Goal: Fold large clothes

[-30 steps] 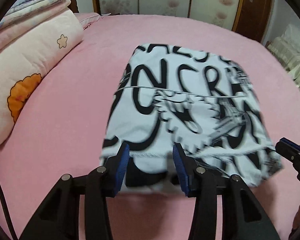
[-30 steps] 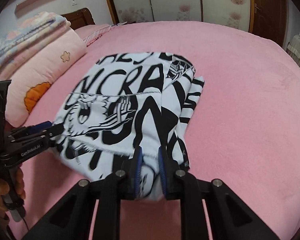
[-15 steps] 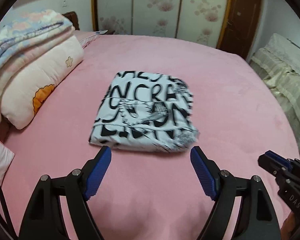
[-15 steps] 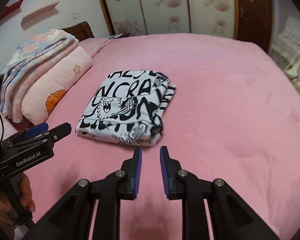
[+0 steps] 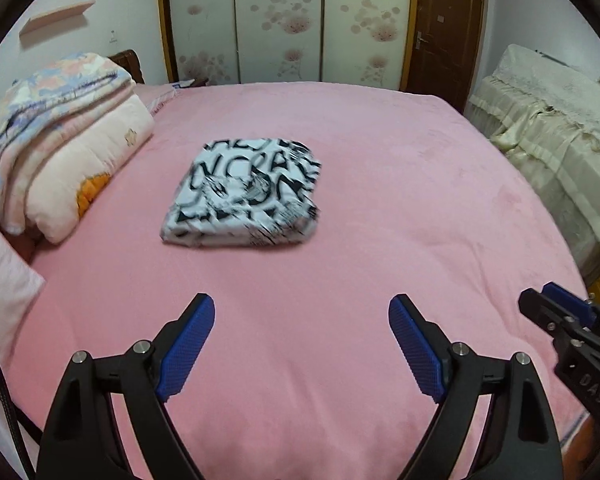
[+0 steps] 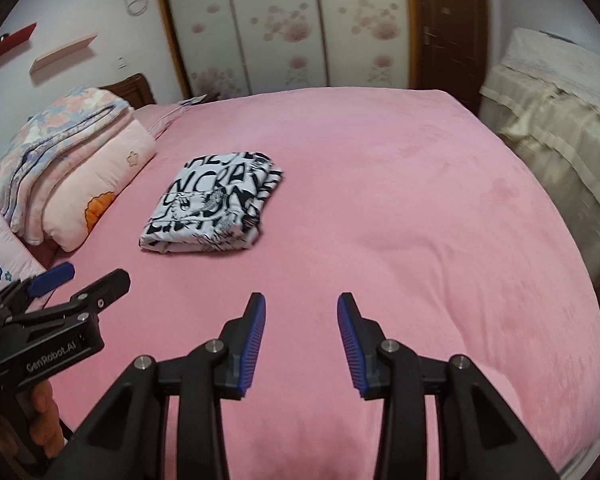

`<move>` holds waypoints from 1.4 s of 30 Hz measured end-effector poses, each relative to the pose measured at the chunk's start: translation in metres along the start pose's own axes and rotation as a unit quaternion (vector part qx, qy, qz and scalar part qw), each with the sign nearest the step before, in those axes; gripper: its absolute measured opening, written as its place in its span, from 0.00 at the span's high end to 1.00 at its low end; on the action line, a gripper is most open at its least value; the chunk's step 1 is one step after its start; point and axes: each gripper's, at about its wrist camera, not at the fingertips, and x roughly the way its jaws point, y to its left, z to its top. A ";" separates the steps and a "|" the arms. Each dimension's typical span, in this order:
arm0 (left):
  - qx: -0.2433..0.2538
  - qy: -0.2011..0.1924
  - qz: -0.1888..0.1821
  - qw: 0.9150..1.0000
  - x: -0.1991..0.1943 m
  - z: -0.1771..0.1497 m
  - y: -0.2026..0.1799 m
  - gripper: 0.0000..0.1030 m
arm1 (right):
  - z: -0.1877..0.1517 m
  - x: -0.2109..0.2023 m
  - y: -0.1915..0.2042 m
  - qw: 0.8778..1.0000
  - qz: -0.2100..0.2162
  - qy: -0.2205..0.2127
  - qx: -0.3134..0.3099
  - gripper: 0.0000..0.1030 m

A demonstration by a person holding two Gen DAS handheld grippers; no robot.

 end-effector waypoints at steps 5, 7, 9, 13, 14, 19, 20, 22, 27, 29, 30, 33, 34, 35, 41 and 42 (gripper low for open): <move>0.003 -0.004 -0.006 1.000 -0.020 -0.031 -0.027 0.15 | -0.033 -0.025 -0.023 1.000 -0.026 -0.009 0.015 0.63; 0.003 -0.005 -0.010 1.000 -0.025 -0.039 -0.034 0.15 | -0.040 -0.029 -0.028 0.999 -0.033 -0.008 0.014 0.63; 0.004 -0.006 -0.005 1.000 -0.028 -0.046 -0.039 0.15 | -0.046 -0.035 -0.034 0.999 -0.033 -0.008 0.016 0.63; 0.007 0.000 -0.004 1.000 -0.033 -0.057 -0.051 0.15 | -0.052 -0.044 -0.042 0.999 -0.029 -0.009 0.017 0.63; 0.006 -0.001 -0.007 1.000 -0.034 -0.059 -0.053 0.15 | -0.054 -0.045 -0.042 0.999 -0.034 -0.012 0.014 0.63; 0.011 -0.005 -0.005 1.000 -0.039 -0.062 -0.064 0.15 | -0.057 -0.050 -0.047 0.999 -0.030 -0.017 0.011 0.63; 0.013 -0.005 -0.006 1.000 -0.039 -0.061 -0.065 0.15 | -0.058 -0.051 -0.048 0.999 -0.028 -0.017 0.012 0.63; 0.017 -0.006 -0.006 1.000 -0.040 -0.060 -0.067 0.15 | -0.059 -0.051 -0.048 0.999 -0.032 -0.017 0.010 0.63; 0.024 -0.006 -0.005 1.000 -0.044 -0.059 -0.073 0.15 | -0.060 -0.051 -0.049 0.999 -0.025 -0.017 0.013 0.63; 0.024 -0.005 -0.009 1.000 -0.045 -0.060 -0.074 0.15 | -0.061 -0.052 -0.050 1.000 -0.020 -0.017 0.015 0.63; 0.025 -0.005 -0.010 1.000 -0.046 -0.061 -0.075 0.15 | -0.062 -0.053 -0.050 1.000 -0.019 -0.017 0.015 0.63; 0.027 -0.003 -0.009 1.000 -0.048 -0.062 -0.077 0.15 | -0.065 -0.053 -0.050 1.000 -0.021 -0.018 0.007 0.63; 0.027 -0.003 -0.008 1.000 -0.049 -0.063 -0.078 0.15 | -0.066 -0.053 -0.050 1.000 -0.022 -0.016 0.007 0.63; 0.027 -0.004 -0.007 1.000 -0.049 -0.063 -0.079 0.15 | -0.067 -0.052 -0.050 1.000 -0.020 -0.015 0.008 0.63; 0.023 0.003 -0.014 1.000 -0.050 -0.067 -0.083 0.15 | -0.073 -0.052 -0.053 1.000 -0.013 -0.008 0.009 0.62; 0.025 0.003 -0.014 1.000 -0.050 -0.068 -0.085 0.15 | -0.074 -0.052 -0.053 1.000 -0.012 -0.008 0.010 0.62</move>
